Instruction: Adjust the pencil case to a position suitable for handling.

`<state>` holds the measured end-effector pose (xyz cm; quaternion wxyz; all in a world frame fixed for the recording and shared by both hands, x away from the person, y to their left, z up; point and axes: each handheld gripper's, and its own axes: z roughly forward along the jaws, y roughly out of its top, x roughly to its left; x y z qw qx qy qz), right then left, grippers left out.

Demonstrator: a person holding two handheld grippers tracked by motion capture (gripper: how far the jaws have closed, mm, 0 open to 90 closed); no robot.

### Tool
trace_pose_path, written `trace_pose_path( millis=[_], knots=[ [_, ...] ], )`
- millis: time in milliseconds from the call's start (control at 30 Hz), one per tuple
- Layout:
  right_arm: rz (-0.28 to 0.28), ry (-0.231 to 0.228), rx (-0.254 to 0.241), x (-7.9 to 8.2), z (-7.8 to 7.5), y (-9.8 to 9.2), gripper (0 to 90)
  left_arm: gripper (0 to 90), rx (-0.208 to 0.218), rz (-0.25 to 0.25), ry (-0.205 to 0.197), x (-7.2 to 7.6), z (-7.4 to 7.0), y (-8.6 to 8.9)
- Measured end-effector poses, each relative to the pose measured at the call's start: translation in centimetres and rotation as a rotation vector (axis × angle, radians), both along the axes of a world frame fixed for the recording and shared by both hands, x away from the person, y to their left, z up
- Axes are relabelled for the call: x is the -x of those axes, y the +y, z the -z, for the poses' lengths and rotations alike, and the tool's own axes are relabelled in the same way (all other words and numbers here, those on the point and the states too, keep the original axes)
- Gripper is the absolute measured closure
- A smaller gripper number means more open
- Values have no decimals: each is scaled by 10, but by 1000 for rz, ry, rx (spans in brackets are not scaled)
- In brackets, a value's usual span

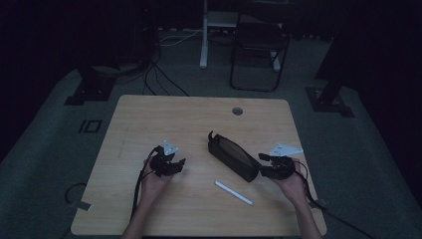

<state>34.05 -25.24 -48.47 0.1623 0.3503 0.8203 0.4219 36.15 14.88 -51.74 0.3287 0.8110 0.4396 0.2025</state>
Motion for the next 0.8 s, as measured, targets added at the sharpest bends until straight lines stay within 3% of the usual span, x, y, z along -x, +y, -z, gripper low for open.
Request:
trace_pose_path(
  millis=[233,467,800],
  knots=[
    [-19,29,-49,9,-7,5,479,467,15,-17,1,-1,-3,9],
    [-30,18,-38,20,-7,9,411,467,13,-12,-1,-1,-3,8],
    [-22,9,-33,23,-9,11,411,460,6,-10,6,-2,-1,8]
  ],
)
